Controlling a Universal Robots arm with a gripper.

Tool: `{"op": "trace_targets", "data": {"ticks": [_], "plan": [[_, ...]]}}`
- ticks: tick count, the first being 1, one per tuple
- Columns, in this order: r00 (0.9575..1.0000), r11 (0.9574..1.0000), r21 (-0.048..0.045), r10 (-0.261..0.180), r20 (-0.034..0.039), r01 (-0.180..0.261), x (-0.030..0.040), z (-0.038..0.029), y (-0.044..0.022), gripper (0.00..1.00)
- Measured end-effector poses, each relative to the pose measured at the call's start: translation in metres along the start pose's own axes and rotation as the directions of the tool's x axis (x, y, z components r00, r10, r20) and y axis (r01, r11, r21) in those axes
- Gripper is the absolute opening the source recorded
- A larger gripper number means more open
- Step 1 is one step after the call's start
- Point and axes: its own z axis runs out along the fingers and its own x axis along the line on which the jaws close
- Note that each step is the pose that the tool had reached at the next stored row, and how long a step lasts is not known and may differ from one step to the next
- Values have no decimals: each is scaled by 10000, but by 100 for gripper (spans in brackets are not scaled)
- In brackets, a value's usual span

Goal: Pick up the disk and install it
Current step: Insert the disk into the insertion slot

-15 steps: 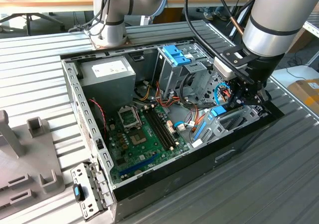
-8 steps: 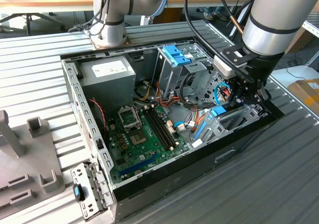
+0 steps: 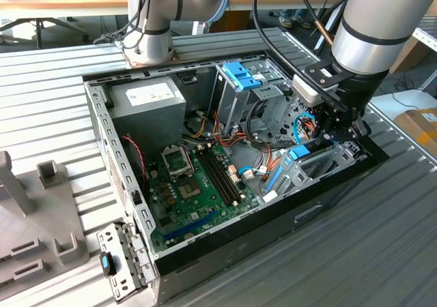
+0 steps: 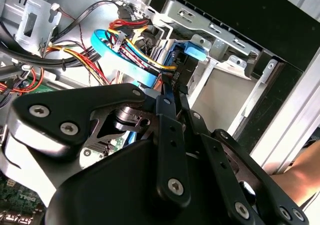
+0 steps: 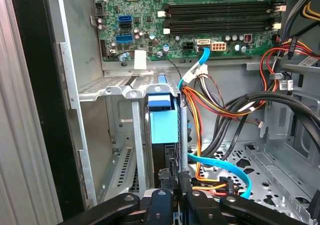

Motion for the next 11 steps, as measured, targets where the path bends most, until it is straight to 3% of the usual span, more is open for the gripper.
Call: {"op": "trace_targets", "data": {"ticks": [3,11], "plan": [[9999,9999,2,-132,34,132,0,0,0,17],[9999,9999,2,-143,37,143,5,3,-9,17]]}}
